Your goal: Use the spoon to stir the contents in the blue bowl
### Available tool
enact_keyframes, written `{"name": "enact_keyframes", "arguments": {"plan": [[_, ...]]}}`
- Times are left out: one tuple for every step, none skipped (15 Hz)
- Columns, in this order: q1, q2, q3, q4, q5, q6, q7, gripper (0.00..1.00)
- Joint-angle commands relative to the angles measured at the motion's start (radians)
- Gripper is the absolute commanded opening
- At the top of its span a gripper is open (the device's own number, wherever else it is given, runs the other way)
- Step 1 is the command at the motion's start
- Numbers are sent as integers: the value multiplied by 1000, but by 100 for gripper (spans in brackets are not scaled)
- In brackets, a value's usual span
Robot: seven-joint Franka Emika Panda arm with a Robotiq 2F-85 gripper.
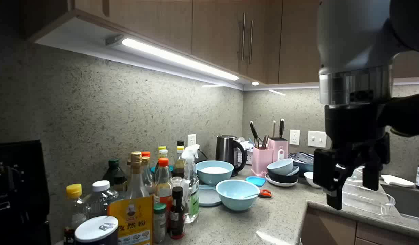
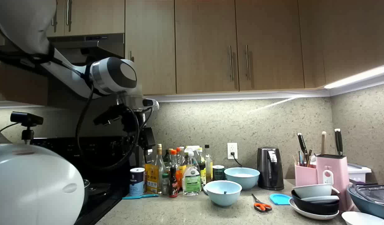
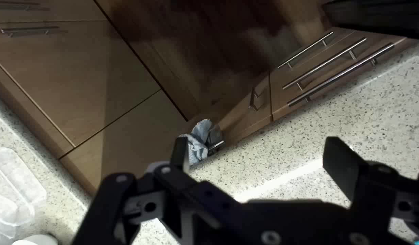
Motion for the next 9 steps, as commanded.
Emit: {"name": "enact_keyframes", "arguments": {"plan": [[18,5,-16,1,-11,-1,10,100],[18,5,-16,1,-11,-1,10,100],[18,5,-16,1,-11,-1,10,100],[18,5,-16,1,-11,-1,10,100],[18,5,-16,1,-11,-1,10,100],[18,5,-16,1,-11,-1,10,100],[-7,28,-12,20,-39,-2,22,100],[-27,52,-14,38,-70,0,21,100],[-51,77,-19,59,-112,6,17,100]]}}
